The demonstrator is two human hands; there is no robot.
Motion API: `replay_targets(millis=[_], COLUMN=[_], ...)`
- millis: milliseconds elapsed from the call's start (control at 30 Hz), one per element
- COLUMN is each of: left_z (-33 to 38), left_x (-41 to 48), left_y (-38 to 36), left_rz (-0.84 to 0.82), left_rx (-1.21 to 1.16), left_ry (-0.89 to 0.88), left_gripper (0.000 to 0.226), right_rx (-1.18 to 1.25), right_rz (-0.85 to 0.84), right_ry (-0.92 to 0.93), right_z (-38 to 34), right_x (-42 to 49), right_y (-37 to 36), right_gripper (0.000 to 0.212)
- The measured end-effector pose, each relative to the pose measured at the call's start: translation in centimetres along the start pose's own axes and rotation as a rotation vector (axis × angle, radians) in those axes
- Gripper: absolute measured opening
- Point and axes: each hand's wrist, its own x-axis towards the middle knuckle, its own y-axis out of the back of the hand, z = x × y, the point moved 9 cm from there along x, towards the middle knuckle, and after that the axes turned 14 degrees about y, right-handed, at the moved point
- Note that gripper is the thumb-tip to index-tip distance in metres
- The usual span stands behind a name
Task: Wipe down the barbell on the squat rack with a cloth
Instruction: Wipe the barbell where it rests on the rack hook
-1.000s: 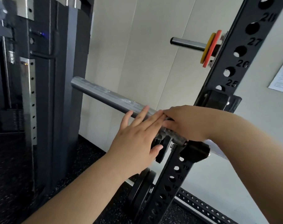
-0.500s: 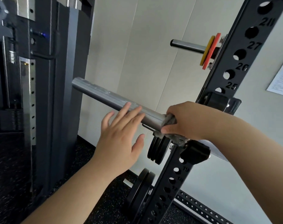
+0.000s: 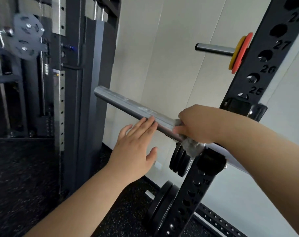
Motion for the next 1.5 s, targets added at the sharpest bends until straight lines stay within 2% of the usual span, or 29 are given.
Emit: replay_targets(millis=[167, 233, 367, 467, 600, 767, 933, 1067, 1167, 1367, 1500], left_z=[0.2, 0.3, -0.6, -0.6, -0.4, -1.9, -3.0, -3.5, -4.4, -6.1, -9.3], left_x=[0.5, 0.5, 0.4, 0.2, 0.4, 1.4, 2.0, 3.0, 4.0, 6.6, 8.5], left_y=[0.3, 0.5, 0.9, 0.9, 0.9, 0.9, -0.1, -0.7, -0.5, 1.2, 2.4], left_rz=[-0.014, -0.012, -0.044, -0.062, -0.067, 0.031, 0.216, 0.366, 0.434, 0.365, 0.361], left_rx=[-0.120, -0.116, -0.115, -0.134, -0.124, -0.092, -0.235, -0.294, -0.325, -0.276, -0.253], left_ry=[0.060, 0.074, 0.168, 0.202, 0.178, 0.173, 0.252, 0.133, 0.033, -0.241, -0.275], left_gripper=[0.071, 0.070, 0.062, 0.062, 0.064, 0.063, 0.057, 0.054, 0.044, 0.034, 0.032], right_rx=[0.189, 0.173, 0.047, 0.011, 0.114, 0.094, 0.140, 0.127, 0.024, 0.032, 0.092], right_rz=[0.143, 0.110, 0.060, 0.064, 0.068, 0.075, 0.030, -0.026, -0.074, -0.024, 0.134], right_ry=[0.086, 0.105, 0.084, 0.078, 0.126, 0.088, 0.008, -0.098, -0.231, -0.327, -0.382], right_z=[-1.5, -1.3, 0.0, -0.4, -1.7, 0.3, 0.0, -0.1, 0.5, -0.8, -2.6], right_x=[2.1, 1.9, 0.1, 0.3, 2.1, 1.1, 1.6, 1.9, 0.6, 1.6, 4.6], right_y=[-0.1, 0.0, 0.7, 0.6, -0.4, 0.6, -0.6, -0.8, -0.9, -0.8, 0.0], right_gripper=[0.065, 0.062, 0.040, 0.046, 0.064, 0.051, 0.062, 0.073, 0.080, 0.068, 0.066])
